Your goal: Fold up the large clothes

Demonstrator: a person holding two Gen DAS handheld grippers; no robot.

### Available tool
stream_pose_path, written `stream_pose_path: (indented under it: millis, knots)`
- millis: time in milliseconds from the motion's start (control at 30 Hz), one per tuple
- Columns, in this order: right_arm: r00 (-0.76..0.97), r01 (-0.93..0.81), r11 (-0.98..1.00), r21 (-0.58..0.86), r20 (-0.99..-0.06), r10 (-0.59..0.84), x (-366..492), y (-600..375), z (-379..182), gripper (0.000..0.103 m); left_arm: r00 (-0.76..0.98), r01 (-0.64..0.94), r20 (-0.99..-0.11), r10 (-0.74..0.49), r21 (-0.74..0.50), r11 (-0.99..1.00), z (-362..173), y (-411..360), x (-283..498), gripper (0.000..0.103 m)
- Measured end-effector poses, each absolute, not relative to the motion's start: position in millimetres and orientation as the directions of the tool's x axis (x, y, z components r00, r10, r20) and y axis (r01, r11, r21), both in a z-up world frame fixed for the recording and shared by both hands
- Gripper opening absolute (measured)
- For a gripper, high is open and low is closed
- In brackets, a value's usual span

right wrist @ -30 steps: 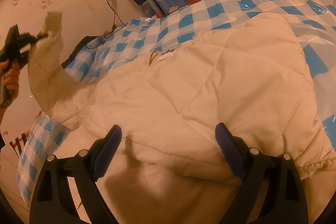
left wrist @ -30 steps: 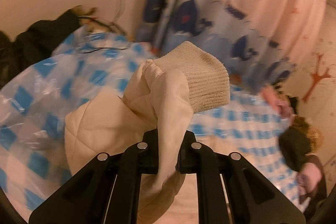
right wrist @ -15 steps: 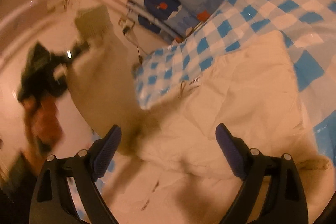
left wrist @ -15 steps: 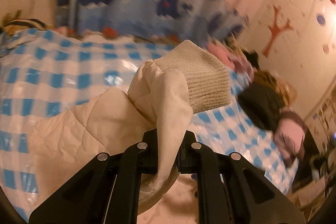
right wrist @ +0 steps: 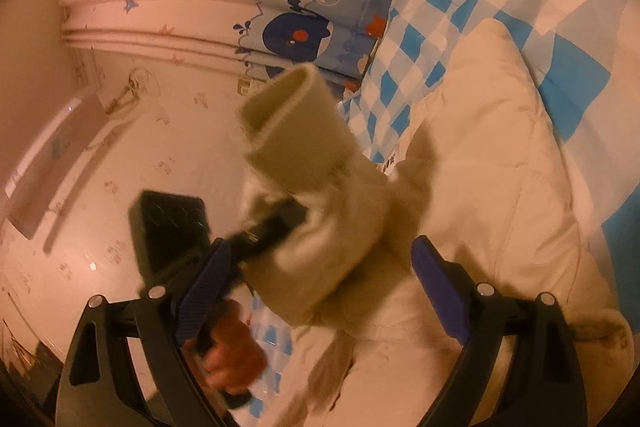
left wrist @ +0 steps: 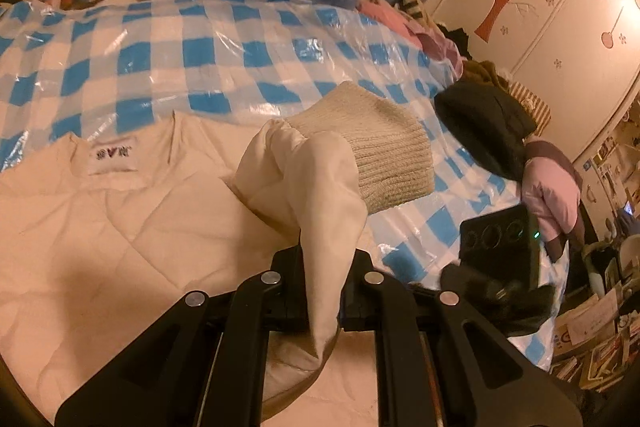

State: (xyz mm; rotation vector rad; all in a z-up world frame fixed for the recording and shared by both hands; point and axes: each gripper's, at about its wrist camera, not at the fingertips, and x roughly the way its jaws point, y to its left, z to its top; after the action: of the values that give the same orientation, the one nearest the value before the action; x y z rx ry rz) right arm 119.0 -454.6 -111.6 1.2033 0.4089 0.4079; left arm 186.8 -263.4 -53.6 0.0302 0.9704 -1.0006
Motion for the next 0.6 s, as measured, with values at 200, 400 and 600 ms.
stream_pose_path:
  millis: [200,400,600]
  knots:
    - [0.857,-0.063,0.294,0.954,-0.1,0.506,120.6,-456.6,-116.7,0.088,0.173,0.727,-0.742,-0.648,-0.348,0.592,-89.2,-281.7,181.3,0.015]
    - [0.85,-0.031,0.281,0.959,-0.122,0.512,123.5,-457.8,-124.5,0.088,0.274,0.79,-0.761,-0.588,-0.171,0.589,-82.3,-275.3,143.0,0.057]
    - [0.849,0.001,0.262,0.965,-0.139,0.51,132.6,-459.2,-129.3,0.088,0.425,0.743,-0.667,-0.612,-0.129,0.657,-40.9,-194.1,126.3,0.08]
